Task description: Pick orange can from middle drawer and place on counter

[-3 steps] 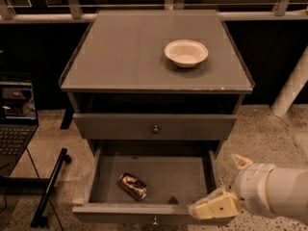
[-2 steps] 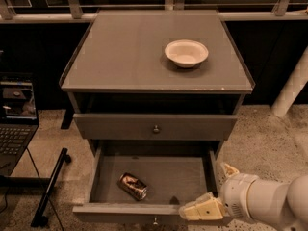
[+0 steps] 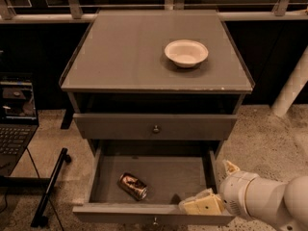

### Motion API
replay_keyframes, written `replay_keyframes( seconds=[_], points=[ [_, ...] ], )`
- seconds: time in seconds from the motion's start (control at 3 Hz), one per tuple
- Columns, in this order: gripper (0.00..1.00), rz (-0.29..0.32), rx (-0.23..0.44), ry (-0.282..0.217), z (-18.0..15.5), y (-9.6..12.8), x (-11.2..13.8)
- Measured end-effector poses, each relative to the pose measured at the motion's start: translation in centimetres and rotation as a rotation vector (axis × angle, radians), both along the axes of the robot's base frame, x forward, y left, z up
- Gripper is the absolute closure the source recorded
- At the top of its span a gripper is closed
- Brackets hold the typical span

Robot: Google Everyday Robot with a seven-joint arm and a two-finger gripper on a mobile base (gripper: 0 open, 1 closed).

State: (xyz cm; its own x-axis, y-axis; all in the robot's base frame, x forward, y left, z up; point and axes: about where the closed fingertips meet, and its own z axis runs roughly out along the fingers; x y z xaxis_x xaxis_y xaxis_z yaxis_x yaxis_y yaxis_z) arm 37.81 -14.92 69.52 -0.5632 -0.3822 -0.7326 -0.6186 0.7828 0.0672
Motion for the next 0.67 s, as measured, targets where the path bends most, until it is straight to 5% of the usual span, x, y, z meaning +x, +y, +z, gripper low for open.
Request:
replay_keyframes(
  seconds=[0.67],
  points=[
    [0.0, 0.027, 0.079, 0.077, -9.1, 4.8, 1.4]
  ],
)
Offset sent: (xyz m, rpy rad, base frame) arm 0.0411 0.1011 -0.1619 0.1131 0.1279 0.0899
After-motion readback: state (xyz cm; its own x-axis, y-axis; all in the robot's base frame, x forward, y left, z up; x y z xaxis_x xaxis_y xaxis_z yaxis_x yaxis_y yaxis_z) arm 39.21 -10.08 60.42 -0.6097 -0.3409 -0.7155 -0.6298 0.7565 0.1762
